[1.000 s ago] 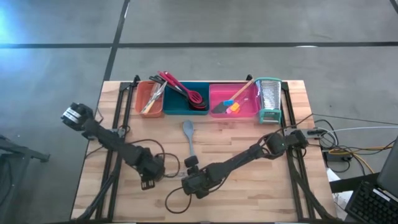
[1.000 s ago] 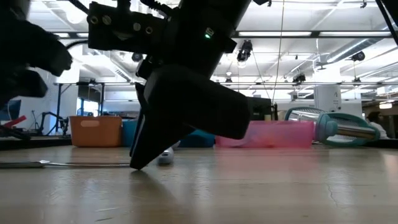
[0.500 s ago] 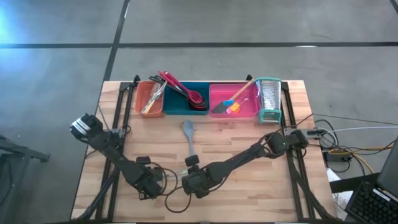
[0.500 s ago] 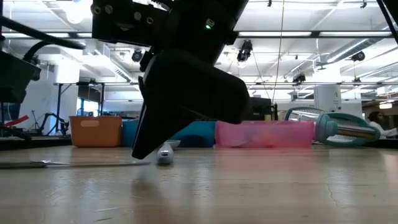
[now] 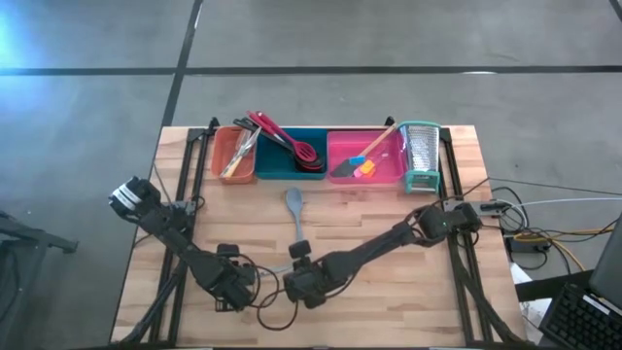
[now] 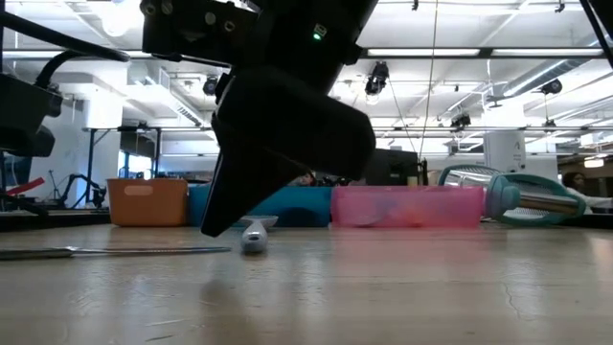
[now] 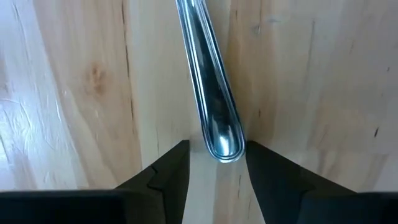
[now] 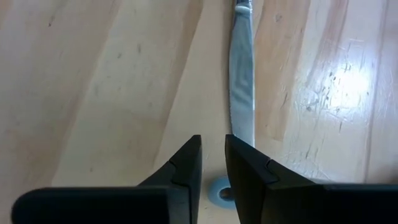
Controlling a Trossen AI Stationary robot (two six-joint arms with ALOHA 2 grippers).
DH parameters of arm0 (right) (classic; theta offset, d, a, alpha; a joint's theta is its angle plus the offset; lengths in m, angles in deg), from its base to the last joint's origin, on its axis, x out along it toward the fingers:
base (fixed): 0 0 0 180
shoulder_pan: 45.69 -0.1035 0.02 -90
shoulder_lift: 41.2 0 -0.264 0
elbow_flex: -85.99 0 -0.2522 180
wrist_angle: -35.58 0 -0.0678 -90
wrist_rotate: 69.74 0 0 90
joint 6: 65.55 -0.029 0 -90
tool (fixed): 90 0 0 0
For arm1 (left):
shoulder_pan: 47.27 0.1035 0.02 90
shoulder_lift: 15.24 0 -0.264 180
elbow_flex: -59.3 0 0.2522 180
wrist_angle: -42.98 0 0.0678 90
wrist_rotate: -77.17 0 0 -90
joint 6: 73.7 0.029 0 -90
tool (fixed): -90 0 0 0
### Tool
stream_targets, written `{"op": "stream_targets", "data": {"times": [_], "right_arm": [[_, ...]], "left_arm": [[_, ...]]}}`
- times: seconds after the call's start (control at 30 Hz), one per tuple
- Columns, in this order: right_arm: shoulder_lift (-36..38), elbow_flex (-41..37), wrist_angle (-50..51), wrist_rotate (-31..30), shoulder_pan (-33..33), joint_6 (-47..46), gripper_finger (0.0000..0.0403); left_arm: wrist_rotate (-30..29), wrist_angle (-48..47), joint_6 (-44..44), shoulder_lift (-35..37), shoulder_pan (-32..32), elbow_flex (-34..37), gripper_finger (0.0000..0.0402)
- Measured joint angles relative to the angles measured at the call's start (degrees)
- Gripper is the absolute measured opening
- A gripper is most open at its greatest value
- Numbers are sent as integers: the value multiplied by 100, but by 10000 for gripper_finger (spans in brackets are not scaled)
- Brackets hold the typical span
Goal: Pick & Place Kitchen Items
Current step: Put the silver knife into the orange bin
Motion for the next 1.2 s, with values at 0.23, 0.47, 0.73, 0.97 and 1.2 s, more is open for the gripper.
{"op": "stream_targets", "data": {"times": [0.23, 0.47, 0.73, 0.97, 1.2], "right_arm": [[1, 0, -20, 0, 34, -133, 59], [1, 0, -20, 4, 29, -128, 65], [1, 0, -18, 4, 29, -128, 60], [1, 0, -11, 7, 38, -102, 52], [12, 0, -5, 11, 62, -100, 52]], "left_arm": [[-77, 498, -230, 119, 68, 8, 163], [-37, 677, -441, 111, 128, 56, 163], [113, 813, -734, 109, 270, 322, 158], [-64, 838, -903, 107, 272, 481, 80], [-292, 755, -795, 122, 284, 623, 4]]}}
